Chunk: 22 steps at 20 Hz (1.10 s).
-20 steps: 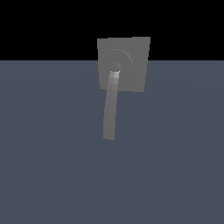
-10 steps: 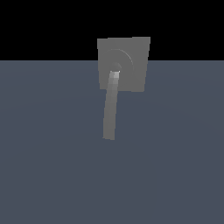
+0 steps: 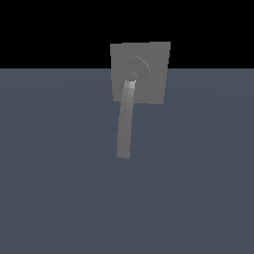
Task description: Turn on the faucet by rotating a designated handle.
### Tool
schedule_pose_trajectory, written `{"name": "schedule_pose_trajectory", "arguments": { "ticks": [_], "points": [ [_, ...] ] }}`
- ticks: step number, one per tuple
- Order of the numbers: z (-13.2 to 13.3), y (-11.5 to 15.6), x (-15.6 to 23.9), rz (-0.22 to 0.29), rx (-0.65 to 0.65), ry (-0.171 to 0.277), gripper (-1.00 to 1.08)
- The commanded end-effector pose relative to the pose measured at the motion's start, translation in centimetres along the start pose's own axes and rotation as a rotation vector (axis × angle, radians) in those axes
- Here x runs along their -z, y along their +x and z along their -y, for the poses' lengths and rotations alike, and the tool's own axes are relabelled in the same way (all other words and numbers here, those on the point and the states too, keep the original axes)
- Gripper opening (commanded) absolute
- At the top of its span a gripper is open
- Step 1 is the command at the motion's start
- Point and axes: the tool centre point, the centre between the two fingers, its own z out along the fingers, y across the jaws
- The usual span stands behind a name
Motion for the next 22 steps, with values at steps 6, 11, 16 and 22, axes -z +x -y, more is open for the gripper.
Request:
{"name": "schedule_pose_trajectory", "arguments": {
  "ticks": [6,11,16,22],
  "points": [
    [-0.3,0.4,1.4,-0.061,0.094,-0.140,-1.00],
    [-0.4,0.8,3.2,-0.110,0.201,-0.304,-1.00],
    [0.0,1.3,5.8,-0.145,0.342,-0.530,-1.00],
    [1.4,1.9,9.1,-0.134,0.520,-0.826,-1.00]
  ]
}}
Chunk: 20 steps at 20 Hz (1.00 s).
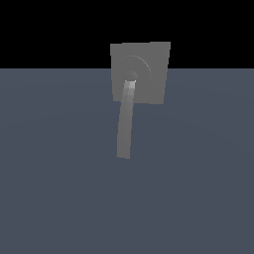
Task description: Turn on the faucet by rotating a designated handle.
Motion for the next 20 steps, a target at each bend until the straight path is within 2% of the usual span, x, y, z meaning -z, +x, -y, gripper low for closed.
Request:
{"name": "schedule_pose_trajectory", "arguments": {
  "ticks": [1,5,10,15,20],
  "points": [
    [-0.5,0.6,1.5,0.012,0.089,-0.118,-1.00],
    [-1.0,1.7,3.9,0.053,0.237,-0.299,-1.00],
    [-0.7,3.6,7.0,0.139,0.435,-0.515,-1.00],
    [0.4,6.1,9.8,0.262,0.646,-0.715,-1.00],
    [2.5,9.2,11.9,0.421,0.869,-0.893,-1.00]
  ]
}}
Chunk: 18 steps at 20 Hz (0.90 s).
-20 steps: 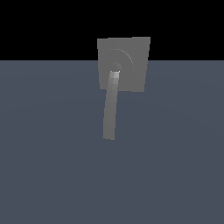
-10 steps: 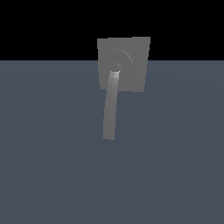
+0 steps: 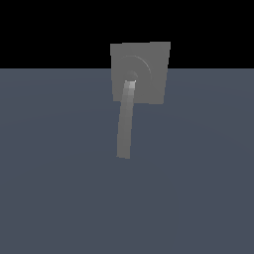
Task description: Turn on the faucet by rotating a designated handle.
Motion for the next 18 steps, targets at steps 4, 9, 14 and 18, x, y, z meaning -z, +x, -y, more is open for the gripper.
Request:
{"name": "schedule_pose_trajectory", "arguments": {
  "ticks": [4,9,14,18],
  "points": [
    [-2.5,2.9,3.3,0.148,0.293,-0.166,-1.00],
    [-3.9,7.0,5.9,0.290,0.581,-0.288,-1.00],
    [-4.5,12.2,8.0,0.436,0.887,-0.388,-1.00],
    [-4.1,17.1,9.1,0.554,1.143,-0.452,-1.00]
  ]
}}
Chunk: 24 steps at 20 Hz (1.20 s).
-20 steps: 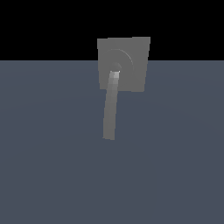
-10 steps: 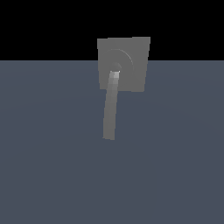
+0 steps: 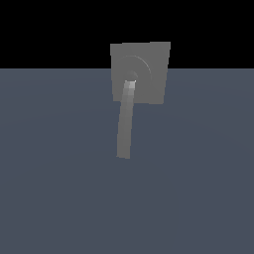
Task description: Turn on the faucet by rotating a designated handle.
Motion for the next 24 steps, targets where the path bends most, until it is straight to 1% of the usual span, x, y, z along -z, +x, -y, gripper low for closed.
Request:
{"name": "schedule_pose_trajectory", "arguments": {
  "ticks": [1,4,7,10,14,19,24],
  "points": [
    [-2.6,1.2,1.3,0.061,0.164,-0.046,-1.00],
    [-5.7,3.4,2.8,0.130,0.367,-0.098,-1.00],
    [-8.7,6.2,4.3,0.195,0.574,-0.150,-1.00],
    [-11.3,9.6,5.7,0.258,0.784,-0.200,-1.00],
    [-14.3,15.0,7.5,0.338,1.068,-0.270,-1.00],
    [-16.7,22.8,9.7,0.435,1.426,-0.362,-1.00],
    [-17.4,30.8,11.5,0.524,1.758,-0.458,-1.00]
  ]
}}
